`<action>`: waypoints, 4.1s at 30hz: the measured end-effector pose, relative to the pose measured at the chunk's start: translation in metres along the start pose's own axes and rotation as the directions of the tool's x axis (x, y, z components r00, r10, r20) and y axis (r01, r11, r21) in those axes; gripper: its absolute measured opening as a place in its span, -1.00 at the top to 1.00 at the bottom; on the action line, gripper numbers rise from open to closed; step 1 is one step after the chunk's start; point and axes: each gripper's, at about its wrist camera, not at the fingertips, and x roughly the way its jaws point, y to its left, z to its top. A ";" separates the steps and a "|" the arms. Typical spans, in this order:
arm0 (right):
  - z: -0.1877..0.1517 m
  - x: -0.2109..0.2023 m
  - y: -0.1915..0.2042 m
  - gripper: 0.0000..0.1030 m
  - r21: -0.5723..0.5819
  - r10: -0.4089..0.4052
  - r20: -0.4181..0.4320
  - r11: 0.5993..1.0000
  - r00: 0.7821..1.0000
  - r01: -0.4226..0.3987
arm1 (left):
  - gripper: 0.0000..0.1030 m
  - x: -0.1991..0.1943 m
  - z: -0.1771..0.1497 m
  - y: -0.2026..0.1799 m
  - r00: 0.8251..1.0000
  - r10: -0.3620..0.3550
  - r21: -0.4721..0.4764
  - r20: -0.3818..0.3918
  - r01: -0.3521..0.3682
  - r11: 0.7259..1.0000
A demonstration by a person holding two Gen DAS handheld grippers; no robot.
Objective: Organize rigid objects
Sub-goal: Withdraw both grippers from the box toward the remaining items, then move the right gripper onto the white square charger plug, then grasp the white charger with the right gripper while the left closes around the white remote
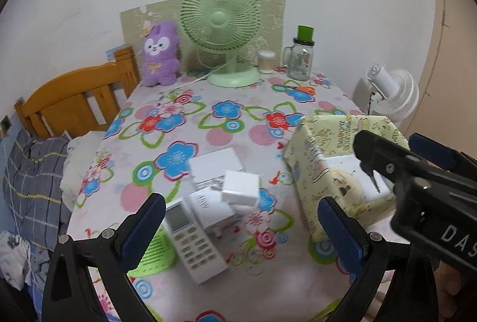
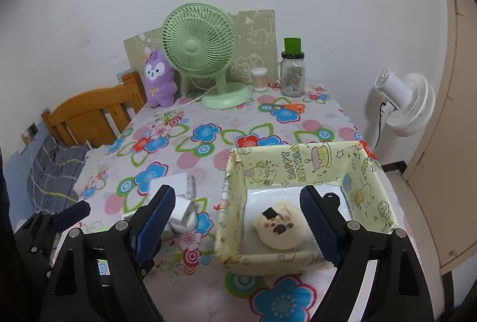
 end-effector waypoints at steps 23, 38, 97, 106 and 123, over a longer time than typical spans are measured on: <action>-0.026 0.002 0.072 -0.70 -0.022 0.034 -0.004 0.999 0.999 -0.034 | -0.99 0.004 -0.035 0.071 0.997 0.026 -0.049 -0.069 -0.029 0.998; -0.021 0.052 0.094 -0.70 -0.077 0.067 -0.067 0.994 0.995 -0.072 | -0.99 0.050 -0.037 0.086 0.987 0.026 -0.086 -0.158 -0.040 0.996; -0.041 0.165 0.087 -0.20 -0.092 0.052 -0.260 0.993 0.964 -0.079 | -0.51 0.117 -0.043 0.065 0.969 0.089 -0.055 -0.232 -0.105 0.993; -0.052 0.149 0.087 -0.21 -0.105 0.043 -0.265 0.992 0.963 -0.074 | -0.15 0.107 -0.046 0.061 0.973 0.060 -0.081 -0.224 -0.080 0.994; -0.072 0.129 0.091 -0.21 -0.121 0.038 -0.284 0.990 0.958 -0.075 | -0.01 0.086 -0.064 0.059 0.980 0.026 -0.126 -0.195 -0.051 0.991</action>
